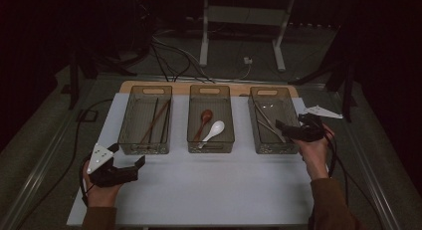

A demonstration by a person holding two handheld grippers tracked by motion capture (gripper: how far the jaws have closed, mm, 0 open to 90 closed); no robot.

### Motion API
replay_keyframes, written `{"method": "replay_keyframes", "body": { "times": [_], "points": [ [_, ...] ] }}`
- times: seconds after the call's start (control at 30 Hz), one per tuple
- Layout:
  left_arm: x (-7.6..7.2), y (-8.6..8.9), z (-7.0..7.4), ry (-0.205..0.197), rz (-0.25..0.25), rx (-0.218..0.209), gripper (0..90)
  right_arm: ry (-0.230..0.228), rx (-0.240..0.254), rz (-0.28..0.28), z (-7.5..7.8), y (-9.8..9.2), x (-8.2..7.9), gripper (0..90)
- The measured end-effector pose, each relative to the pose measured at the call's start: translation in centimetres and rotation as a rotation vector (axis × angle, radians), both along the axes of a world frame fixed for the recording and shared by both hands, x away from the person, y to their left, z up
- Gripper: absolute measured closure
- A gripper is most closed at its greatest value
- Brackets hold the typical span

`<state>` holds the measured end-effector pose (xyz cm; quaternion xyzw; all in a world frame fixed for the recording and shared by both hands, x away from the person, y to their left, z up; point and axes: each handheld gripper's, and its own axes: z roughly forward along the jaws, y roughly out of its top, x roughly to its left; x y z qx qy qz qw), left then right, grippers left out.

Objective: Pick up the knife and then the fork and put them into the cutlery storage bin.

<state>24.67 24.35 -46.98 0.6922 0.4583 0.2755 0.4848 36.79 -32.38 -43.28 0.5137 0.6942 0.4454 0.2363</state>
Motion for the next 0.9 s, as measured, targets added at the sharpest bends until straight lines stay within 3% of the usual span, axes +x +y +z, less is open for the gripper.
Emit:
{"method": "replay_keyframes", "body": {
  "times": [0.2,0.43,0.9],
  "points": [
    [0.0,0.1,0.2,-0.01,0.012,0.004,0.7,-0.026,-0.016,0.036,0.3,0.1,-1.7,0.0],
    [0.0,0.2,0.3,-0.019,0.021,0.014,0.7,-0.031,-0.008,0.042,-0.3,-0.3,-3.3,0.0],
    [0.0,0.5,0.5,-0.028,0.025,0.015,0.7,-0.077,-0.011,0.109,-1.4,0.6,-7.0,0.0]
  ]
}}
